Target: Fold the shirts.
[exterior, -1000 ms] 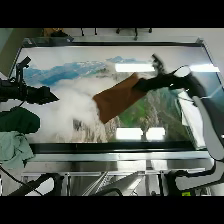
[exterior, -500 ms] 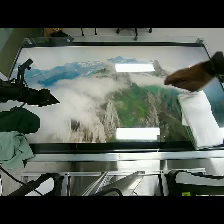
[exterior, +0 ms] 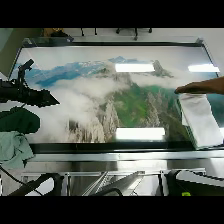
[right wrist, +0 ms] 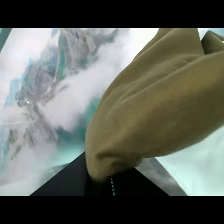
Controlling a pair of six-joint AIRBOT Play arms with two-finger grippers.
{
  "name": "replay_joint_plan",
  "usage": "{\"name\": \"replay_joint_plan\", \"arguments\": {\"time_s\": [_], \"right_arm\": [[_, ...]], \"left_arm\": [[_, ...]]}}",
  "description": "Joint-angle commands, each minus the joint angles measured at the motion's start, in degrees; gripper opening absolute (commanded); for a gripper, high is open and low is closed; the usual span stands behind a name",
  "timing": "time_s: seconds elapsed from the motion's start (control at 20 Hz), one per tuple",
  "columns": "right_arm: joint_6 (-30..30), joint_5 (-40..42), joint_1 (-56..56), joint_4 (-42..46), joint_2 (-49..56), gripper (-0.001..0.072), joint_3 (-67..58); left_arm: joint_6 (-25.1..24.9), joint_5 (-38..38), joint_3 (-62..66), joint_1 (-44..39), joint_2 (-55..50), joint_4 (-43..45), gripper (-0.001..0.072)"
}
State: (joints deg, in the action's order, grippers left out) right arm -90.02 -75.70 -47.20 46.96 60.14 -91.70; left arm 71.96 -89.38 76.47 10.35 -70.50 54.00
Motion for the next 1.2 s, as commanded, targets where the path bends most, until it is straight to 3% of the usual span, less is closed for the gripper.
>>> {"name": "replay_joint_plan", "arguments": {"time_s": [0.0,0.3,0.6,0.65,0.7,0.75,0.8,1.0,1.05,1.1,1.15], "right_arm": [[-3.45,-7.06,-2.27,0.72,-3.26,0.0024,-0.02],[-7.56,-21.59,-1.88,24.61,-4.44,0.0024,3.39],[-8.39,-22.18,-1.88,32.44,-5.01,0.0026,18.86],[-8.33,-21.9,-1.88,32.92,-4.68,0.0107,20.65],[-7.37,-21.81,-1.88,33.14,-4.2,0.0425,21.79],[-7.3,-21.84,-1.88,33.75,-3.63,0.0599,21.79],[-7.34,-21.79,-1.88,34.05,-3.34,0.0603,21.27],[-7.74,-19.1,-1.86,31.3,-2.14,0.0589,11.1],[-7.69,-17.05,-1.62,27.41,-2.16,0.0428,8.11],[-7.04,-14.64,-1.18,22.47,-2.47,0.0126,6.34],[-6.84,-11.19,-0.31,16.85,-3.37,0.0026,6.01]], "left_arm": [[-0.02,1.03,-0.02,0.04,0.02,-0.02,0.0011],[-1.03,2.82,-0.02,0.04,0.0,-0.02,0.0012],[-1.03,2.82,-0.02,0.04,0.0,-0.02,0.0011],[-1.03,2.78,-0.02,0.04,0.02,-0.02,0.0012],[-1.03,2.8,-0.02,0.04,0.0,-0.02,0.0012],[-1.03,2.82,-0.02,0.04,0.0,-0.02,0.0012],[-1.01,2.93,-0.02,0.04,0.0,-0.02,0.0012],[-1.03,4.5,0.0,0.02,0.02,-0.42,0.0012],[-1.55,4.5,0.0,0.04,0.0,-1.68,0.0012],[-2.43,4.85,0.04,0.04,0.02,-3.3,0.0011],[-2.6,5.7,0.07,0.04,0.02,-5.03,0.0011]]}}
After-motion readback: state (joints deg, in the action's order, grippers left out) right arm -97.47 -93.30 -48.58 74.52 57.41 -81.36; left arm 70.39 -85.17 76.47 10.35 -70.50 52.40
